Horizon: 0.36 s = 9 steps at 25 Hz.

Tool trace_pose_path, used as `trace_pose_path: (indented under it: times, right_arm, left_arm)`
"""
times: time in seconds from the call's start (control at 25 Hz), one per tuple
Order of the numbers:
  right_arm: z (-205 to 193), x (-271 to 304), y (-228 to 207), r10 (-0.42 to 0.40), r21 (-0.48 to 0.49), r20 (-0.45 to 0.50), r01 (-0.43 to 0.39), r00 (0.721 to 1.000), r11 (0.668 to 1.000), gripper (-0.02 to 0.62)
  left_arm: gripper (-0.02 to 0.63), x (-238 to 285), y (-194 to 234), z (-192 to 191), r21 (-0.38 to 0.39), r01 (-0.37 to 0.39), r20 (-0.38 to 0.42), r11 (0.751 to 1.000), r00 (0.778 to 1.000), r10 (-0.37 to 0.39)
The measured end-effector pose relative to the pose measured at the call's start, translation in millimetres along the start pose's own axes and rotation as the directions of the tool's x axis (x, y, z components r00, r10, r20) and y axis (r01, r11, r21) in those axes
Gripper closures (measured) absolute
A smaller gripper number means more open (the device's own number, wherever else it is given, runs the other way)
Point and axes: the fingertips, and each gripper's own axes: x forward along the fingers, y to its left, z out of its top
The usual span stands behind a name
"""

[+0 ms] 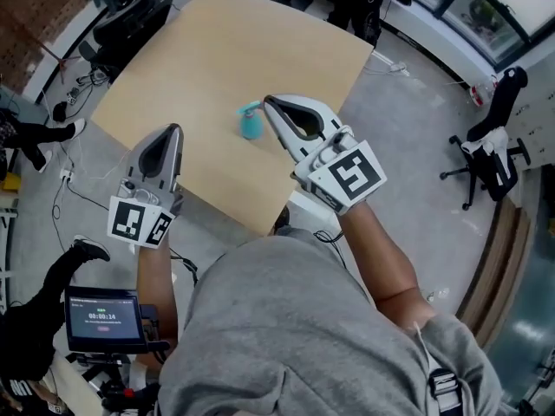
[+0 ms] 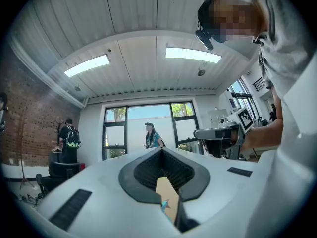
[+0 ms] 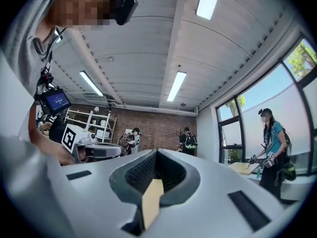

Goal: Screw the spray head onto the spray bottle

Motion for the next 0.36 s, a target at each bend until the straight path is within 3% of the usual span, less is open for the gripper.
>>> trace_pose_path:
  times: [0.36]
  right_arm:
    - [23.7,-66.4,93.7,-0.076,-0.004,-0.024,0.076,0.997,0.997,0.589]
  left_arm:
    - [0.603,-103.2,-50.3,38.0,0.017,0.045,0.012,0.999,0.999,-0.045]
